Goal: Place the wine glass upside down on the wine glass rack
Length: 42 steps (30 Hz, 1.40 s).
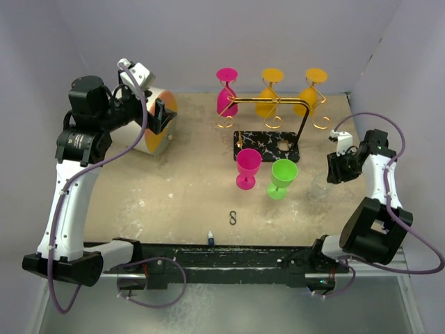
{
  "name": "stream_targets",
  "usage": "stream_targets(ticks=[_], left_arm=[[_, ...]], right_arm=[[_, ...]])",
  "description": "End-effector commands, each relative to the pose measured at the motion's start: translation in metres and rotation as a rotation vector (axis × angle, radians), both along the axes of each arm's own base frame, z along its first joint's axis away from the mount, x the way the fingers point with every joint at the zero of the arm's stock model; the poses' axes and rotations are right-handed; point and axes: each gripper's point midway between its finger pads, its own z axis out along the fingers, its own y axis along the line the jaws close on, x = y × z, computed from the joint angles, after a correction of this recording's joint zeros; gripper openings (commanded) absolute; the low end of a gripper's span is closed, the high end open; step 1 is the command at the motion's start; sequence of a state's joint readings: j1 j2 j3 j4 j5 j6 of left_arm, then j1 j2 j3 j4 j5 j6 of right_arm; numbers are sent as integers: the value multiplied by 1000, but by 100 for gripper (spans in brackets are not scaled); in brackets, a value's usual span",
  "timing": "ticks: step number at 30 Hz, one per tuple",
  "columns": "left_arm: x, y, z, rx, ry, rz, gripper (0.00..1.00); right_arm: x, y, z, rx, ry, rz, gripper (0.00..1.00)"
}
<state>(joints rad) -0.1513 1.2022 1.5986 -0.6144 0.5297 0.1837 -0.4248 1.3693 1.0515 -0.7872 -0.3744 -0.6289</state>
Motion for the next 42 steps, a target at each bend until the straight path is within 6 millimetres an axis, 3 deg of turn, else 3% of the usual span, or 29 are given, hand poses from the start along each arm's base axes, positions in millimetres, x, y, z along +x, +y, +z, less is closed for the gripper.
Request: stream_targets(ticks=[1, 12, 22, 28, 42], left_arm=[[-2, 0, 14, -11, -57, -12, 99], [0, 1, 9, -8, -49, -12, 99], [0, 2, 7, -3, -46, -11, 99], [-2, 6, 7, -3, -41, 10, 99], [10, 35, 16, 6, -61, 182, 99]], right_arm=[[15, -2, 7, 1, -57, 30, 42], [20, -3, 1, 19, -47, 5, 26], [22, -3, 15, 15, -72, 4, 5], [28, -13, 46, -54, -147, -44, 0], [49, -65, 171, -309, -464, -313, 0]])
